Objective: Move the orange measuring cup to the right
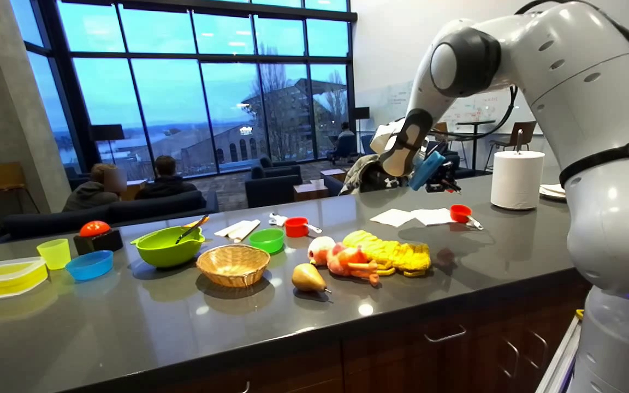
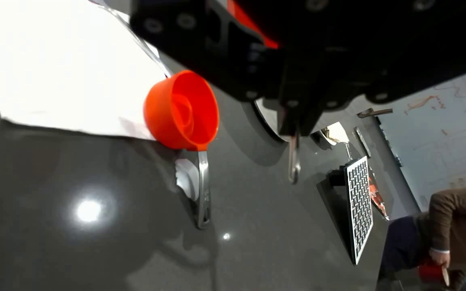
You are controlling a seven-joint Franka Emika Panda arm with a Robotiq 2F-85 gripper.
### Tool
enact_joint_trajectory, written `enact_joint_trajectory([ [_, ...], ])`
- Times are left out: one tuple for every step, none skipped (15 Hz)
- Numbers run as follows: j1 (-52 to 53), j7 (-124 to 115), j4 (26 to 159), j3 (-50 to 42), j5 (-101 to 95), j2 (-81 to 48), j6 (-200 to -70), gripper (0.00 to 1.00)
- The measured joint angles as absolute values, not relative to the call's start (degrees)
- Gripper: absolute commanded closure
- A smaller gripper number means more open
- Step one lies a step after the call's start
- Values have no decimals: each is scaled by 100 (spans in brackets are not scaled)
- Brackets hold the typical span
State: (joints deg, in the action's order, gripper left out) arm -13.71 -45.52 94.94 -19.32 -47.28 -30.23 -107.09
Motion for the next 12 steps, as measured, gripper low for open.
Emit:
enact_joint_trajectory([
  [-1406, -4553, 9407, -1947, -4728, -3126, -10664, 99],
  [-1440, -4554, 9319, -1961, -4728, -3231, -10607, 99],
  [-1470, -4554, 9227, -1976, -4727, -3339, -10535, 99],
  [-1499, -4555, 9132, -1990, -4724, -3451, -10462, 99],
  [-1532, -4555, 9039, -1999, -4721, -3557, -10388, 99],
  [-1563, -4555, 8941, -2007, -4720, -3664, -10304, 99],
  [-1592, -4555, 8849, -2014, -4718, -3764, -10221, 99],
  [-1617, -4554, 8756, -2020, -4715, -3860, -10133, 99],
  [-1640, -4550, 8668, -2026, -4713, -3947, -10047, 71],
  [-1656, -4545, 8582, -2031, -4713, -4030, -9961, 71],
  [-1667, -4542, 8501, -2035, -4712, -4101, -9875, 68],
  [-1672, -4541, 8427, -2039, -4711, -4162, -9798, 61],
])
